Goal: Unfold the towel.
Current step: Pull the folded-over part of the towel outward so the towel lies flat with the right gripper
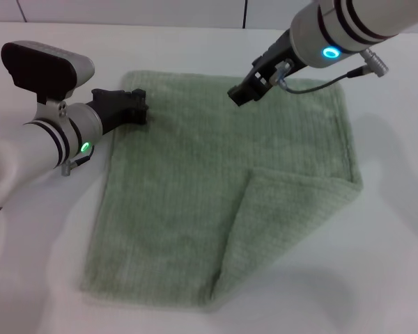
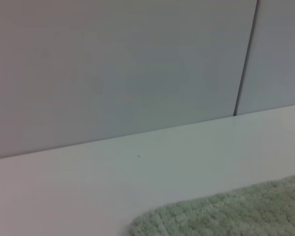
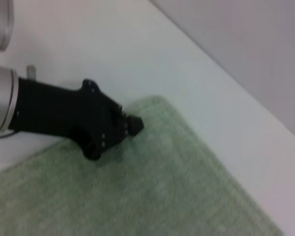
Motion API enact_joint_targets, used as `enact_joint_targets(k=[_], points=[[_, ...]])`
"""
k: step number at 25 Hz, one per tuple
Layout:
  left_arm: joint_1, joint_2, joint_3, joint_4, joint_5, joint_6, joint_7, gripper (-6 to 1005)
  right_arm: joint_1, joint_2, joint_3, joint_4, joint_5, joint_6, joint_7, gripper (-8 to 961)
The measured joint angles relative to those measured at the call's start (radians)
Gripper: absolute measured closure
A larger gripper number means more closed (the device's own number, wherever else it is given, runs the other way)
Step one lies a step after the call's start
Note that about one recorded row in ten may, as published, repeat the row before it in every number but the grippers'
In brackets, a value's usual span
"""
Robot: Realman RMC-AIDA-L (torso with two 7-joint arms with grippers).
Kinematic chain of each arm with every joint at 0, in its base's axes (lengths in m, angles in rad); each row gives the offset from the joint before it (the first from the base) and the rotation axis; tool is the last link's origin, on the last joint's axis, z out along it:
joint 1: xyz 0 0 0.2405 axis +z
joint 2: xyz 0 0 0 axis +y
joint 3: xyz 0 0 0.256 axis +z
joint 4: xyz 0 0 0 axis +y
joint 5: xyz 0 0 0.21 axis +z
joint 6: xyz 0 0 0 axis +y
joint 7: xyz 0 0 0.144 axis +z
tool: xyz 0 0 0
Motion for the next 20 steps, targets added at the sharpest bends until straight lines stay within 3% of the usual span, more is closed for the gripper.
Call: enact_joint_targets(k=[20], points=[[-0.003, 0.0, 0.0, 0.005, 0.0, -0.001, 0.001, 996, 0.026, 0.0, 0.035, 0.065, 0.084, 0.217, -0.021, 325]])
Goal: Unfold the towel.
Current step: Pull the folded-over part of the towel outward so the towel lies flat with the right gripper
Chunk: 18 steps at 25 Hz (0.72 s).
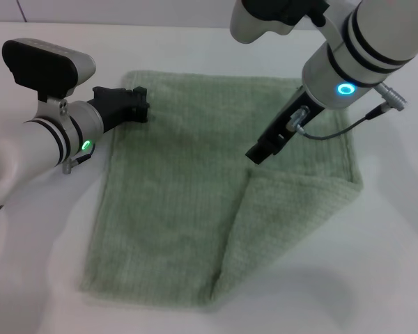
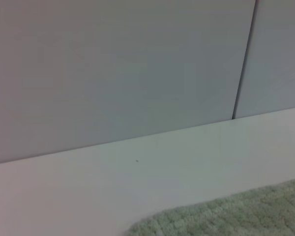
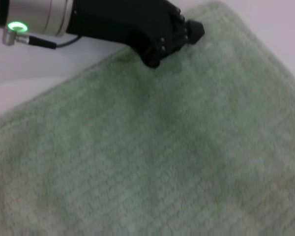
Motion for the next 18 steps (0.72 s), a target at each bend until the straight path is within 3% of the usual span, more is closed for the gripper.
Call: enact_joint_targets(k=[18], points=[[0.002, 0.0, 0.0, 0.0, 0.002, 0.0, 0.0, 996, 0.037, 0.0, 0.007, 0.136, 0.005, -0.007, -0.02, 330]])
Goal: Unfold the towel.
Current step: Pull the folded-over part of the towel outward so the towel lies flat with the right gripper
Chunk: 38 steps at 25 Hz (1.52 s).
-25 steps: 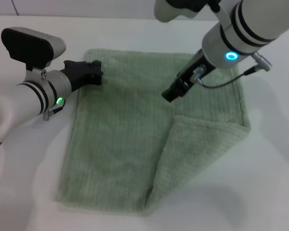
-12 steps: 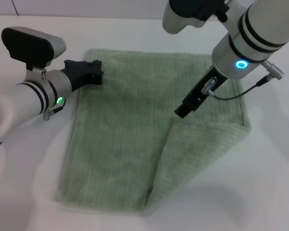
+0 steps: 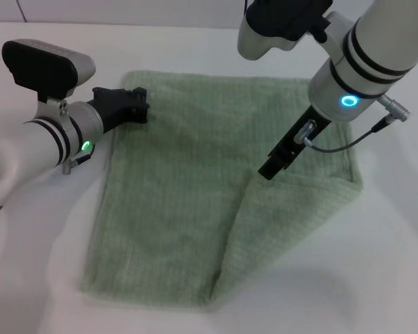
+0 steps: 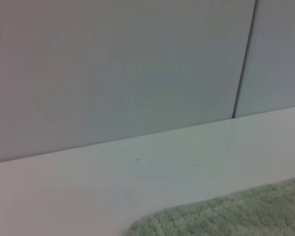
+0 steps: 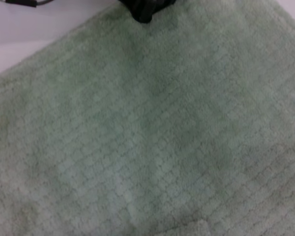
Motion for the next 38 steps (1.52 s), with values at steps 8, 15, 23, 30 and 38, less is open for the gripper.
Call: enact_joint_targets(k=[8, 15, 23, 30, 38], points=[[0.0, 0.0, 0.0, 0.0, 0.0, 0.0, 0.0, 996, 0.033, 0.003, 0.005, 0.102, 0.054, -0.044, -0.041, 333], [-0.001, 0.0, 0.0, 0.0, 0.0, 0.0, 0.0, 996, 0.048, 0.003, 0.005, 0.157, 0.059, -0.075, -0.061, 335], [-0.002, 0.0, 0.0, 0.0, 0.0, 0.0, 0.0, 996, 0.069, 0.004, 0.006, 0.224, 0.096, -0.108, -0.093, 337], [-0.002, 0.0, 0.0, 0.0, 0.0, 0.0, 0.0, 996, 0.071, 0.004, 0.006, 0.238, 0.104, -0.119, -0.098, 339], [0.0, 0.0, 0.0, 0.0, 0.0, 0.0, 0.0, 996, 0.079, 0.004, 0.006, 0.258, 0.104, -0.125, -0.108, 341]])
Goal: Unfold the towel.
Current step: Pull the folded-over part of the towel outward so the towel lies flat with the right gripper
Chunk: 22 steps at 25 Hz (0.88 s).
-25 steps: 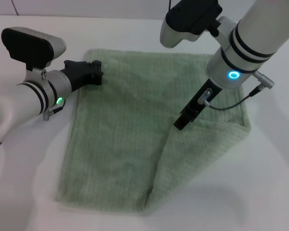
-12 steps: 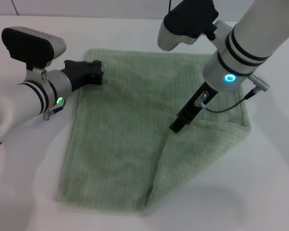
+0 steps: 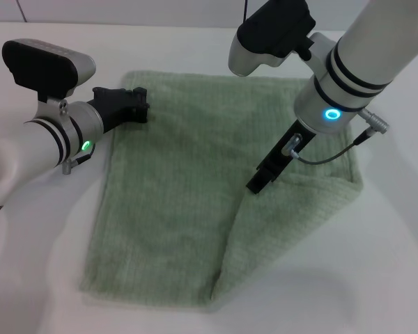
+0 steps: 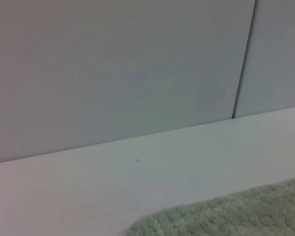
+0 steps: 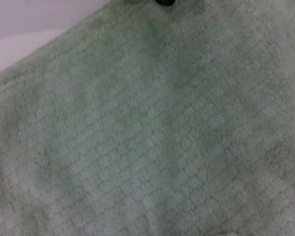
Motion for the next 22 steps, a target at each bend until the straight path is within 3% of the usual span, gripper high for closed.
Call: enact_joint_targets(k=[10, 16, 22], points=[[0.003, 0.0, 0.0, 0.0, 0.0, 0.0, 0.0, 996, 0.008, 0.0, 0.0, 0.027, 0.003, -0.009, -0.001, 344], [0.003, 0.0, 0.0, 0.0, 0.0, 0.0, 0.0, 996, 0.01, 0.001, -0.002, 0.021, 0.003, -0.009, -0.001, 545], [0.003, 0.0, 0.0, 0.0, 0.0, 0.0, 0.0, 996, 0.016, 0.001, -0.001, 0.026, 0.003, -0.01, -0.008, 676]])
